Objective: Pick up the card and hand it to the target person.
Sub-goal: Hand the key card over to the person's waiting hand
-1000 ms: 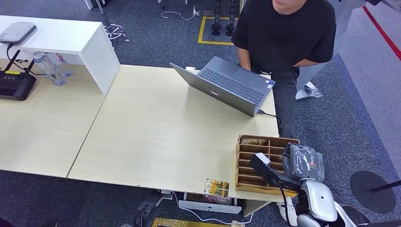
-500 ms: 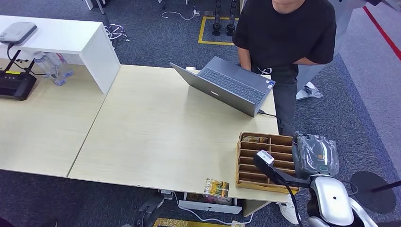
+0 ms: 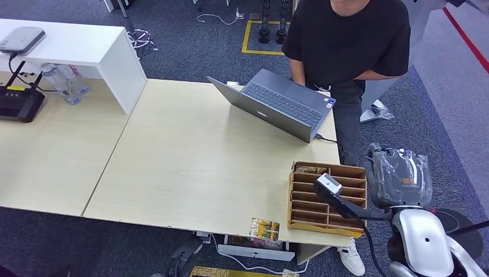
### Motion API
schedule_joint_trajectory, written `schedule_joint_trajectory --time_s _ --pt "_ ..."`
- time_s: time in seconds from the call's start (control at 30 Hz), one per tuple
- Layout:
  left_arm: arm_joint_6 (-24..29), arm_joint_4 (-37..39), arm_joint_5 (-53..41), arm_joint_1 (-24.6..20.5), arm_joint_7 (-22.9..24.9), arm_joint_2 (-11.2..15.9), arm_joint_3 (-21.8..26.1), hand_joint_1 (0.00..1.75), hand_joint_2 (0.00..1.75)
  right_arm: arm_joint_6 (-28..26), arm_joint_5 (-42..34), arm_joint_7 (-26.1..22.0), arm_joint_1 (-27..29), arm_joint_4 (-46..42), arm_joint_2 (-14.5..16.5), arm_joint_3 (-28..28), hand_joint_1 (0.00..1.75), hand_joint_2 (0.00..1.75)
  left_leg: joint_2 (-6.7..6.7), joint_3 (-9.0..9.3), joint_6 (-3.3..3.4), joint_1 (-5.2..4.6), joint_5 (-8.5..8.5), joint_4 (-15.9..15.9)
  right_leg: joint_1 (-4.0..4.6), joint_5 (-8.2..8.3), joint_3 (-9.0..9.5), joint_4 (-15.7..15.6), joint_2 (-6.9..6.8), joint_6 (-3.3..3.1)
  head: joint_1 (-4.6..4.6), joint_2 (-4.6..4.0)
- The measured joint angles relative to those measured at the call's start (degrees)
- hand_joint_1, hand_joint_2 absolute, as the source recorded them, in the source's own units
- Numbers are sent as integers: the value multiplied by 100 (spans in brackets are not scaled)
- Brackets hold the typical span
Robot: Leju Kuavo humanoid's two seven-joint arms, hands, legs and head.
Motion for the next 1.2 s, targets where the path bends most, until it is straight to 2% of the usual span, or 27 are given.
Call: schedule_joint_trajectory --time_s 0.4,1.2 --pt "-26 0 -55 -16 26 -96 0 0 0 -546 37 1 -223 72 -1 0 155 175 1 0 0 0 0 0 0 0 -1 0 2 0 0 0" --pt "-28 0 -101 -30 78 -167 0 0 0 -864 -193 0 -322 585 77 -96 155 175 1 0 0 0 0 0 0 0 -1 0 1 0 -1 0"
